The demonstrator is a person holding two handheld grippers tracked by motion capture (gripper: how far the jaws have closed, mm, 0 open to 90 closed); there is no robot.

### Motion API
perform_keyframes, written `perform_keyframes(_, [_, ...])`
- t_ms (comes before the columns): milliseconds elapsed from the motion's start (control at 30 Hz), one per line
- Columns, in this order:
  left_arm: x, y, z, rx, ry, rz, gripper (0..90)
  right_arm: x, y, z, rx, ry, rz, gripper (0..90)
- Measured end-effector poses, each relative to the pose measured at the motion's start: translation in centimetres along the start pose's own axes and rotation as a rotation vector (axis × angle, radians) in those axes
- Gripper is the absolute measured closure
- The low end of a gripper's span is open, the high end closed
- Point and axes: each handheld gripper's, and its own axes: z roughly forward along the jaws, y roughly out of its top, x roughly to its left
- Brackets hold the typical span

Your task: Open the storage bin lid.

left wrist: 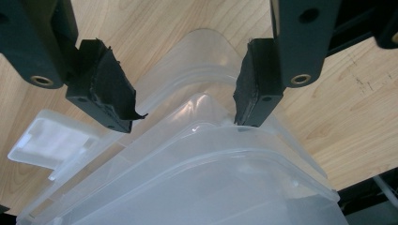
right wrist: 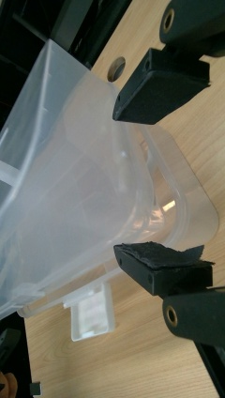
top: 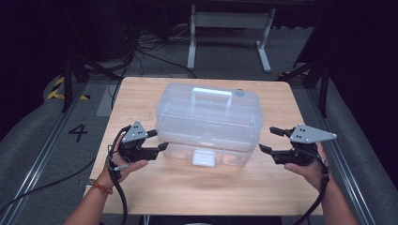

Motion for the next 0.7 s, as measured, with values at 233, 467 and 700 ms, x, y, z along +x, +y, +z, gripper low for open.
perform_keyframes(233, [0.1, 0.1, 0.0, -0.003, -0.006, -0.003, 39.5, 1.3, -0.7, 0.8, 0.012, 0.026, -0.030, 30.7])
perform_keyframes(467, [0.2, 0.1, 0.0, -0.001, -0.004, 0.006, 39.4, 1.9, -1.1, 2.0, 0.052, 0.006, -0.069, 30.9])
perform_keyframes(700, [0.2, 0.3, 0.0, 0.007, -0.007, 0.013, 39.1, 1.5, -1.3, 2.6, 0.023, -0.050, -0.052, 32.7])
